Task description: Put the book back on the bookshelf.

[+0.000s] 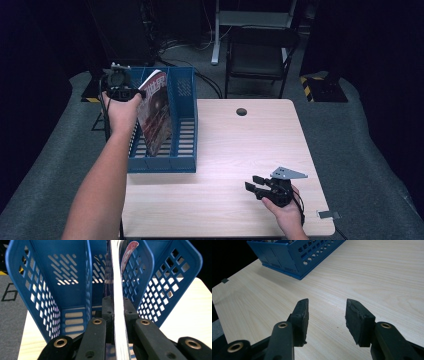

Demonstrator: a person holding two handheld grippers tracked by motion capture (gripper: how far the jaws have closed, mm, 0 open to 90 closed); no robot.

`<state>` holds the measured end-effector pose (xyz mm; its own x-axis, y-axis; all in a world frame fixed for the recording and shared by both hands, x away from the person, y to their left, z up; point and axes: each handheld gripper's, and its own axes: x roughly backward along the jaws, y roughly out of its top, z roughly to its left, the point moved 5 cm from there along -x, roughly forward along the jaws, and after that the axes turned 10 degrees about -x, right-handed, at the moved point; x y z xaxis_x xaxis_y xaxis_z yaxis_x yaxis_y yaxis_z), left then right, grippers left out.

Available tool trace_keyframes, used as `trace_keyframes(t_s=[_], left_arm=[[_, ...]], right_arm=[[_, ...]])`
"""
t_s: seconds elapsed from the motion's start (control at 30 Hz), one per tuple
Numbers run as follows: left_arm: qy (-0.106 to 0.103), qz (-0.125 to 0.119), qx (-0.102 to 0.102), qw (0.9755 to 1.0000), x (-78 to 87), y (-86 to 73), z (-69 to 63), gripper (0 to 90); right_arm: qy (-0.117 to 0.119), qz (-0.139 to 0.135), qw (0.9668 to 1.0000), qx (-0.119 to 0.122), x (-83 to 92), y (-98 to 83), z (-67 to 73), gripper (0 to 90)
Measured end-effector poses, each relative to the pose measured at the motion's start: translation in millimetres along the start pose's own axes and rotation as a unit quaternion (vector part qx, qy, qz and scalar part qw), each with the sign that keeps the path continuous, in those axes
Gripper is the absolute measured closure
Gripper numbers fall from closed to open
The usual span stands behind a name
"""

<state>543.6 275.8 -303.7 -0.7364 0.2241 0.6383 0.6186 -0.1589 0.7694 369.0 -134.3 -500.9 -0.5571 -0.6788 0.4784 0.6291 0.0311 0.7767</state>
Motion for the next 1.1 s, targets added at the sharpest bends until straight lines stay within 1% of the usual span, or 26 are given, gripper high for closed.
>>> trace_keyframes(t_s=[0.03, 0.1, 0.23, 0.3, 0.43, 0.47, 0.63, 0.7, 0.77, 0.8, 0.9, 1.03, 1.1], left_arm=[[0.0, 0.0, 0.004, 1.0, -1.6, -1.0, -0.6, 84.0], [0.0, 0.007, 0.0, 1.0, -4.0, -3.6, -1.0, 83.9], [-0.001, 0.009, -0.004, 1.0, -6.5, -5.0, -3.2, 83.9], [-0.002, 0.009, -0.003, 1.0, -6.6, -4.9, -3.8, 83.9], [0.0, 0.016, -0.005, 0.9999, -4.9, -6.9, -2.9, 83.7], [-0.001, 0.021, -0.005, 0.9998, -3.6, -8.4, -2.7, 83.7], [0.002, 0.025, -0.009, 0.9996, 0.9, -15.1, 0.5, 83.2], [0.0, 0.026, -0.01, 0.9996, 2.4, -17.6, 0.3, 83.0], [-0.005, 0.032, -0.015, 0.9993, 4.1, -20.2, 0.0, 82.2], [-0.009, 0.037, -0.018, 0.9991, 5.1, -21.6, -0.4, 81.9], [-0.019, 0.049, -0.028, 0.9982, 7.6, -24.9, -1.8, 79.8], [-0.024, 0.055, -0.034, 0.9976, 9.1, -26.7, -2.4, 77.8], [-0.031, 0.057, -0.038, 0.9972, 10.0, -27.2, -2.1, 77.9]], right_arm=[[0.001, 0.0, 1.0, 0.001, 0.0, -0.1, 0.0, 53.6], [0.001, 0.0, 1.0, -0.002, -0.1, -0.3, 0.8, 53.6], [0.001, 0.002, 1.0, 0.002, -0.3, -0.6, 0.6, 53.6], [-0.001, 0.003, 1.0, 0.002, -0.4, -0.7, 0.5, 53.6], [0.0, 0.002, 1.0, 0.002, -1.7, -1.1, 0.8, 53.6], [0.0, 0.004, 1.0, 0.002, -2.1, -1.4, 1.0, 53.5], [0.0, 0.005, 1.0, -0.001, -2.6, -1.7, 1.6, 53.5], [-0.001, 0.009, 1.0, -0.001, -2.6, -1.9, 1.5, 53.5], [-0.002, 0.009, 1.0, 0.002, -3.0, -2.2, 1.3, 53.5], [-0.002, 0.011, 0.9999, -0.002, -2.8, -2.5, 1.7, 53.5], [-0.004, 0.008, 1.0, -0.002, -3.0, -2.6, 1.1, 53.4], [-0.002, 0.012, 0.9999, 0.0, -4.0, -3.2, 0.7, 53.4], [-0.004, 0.012, 0.9999, 0.001, -4.2, -3.3, 1.0, 53.4]])
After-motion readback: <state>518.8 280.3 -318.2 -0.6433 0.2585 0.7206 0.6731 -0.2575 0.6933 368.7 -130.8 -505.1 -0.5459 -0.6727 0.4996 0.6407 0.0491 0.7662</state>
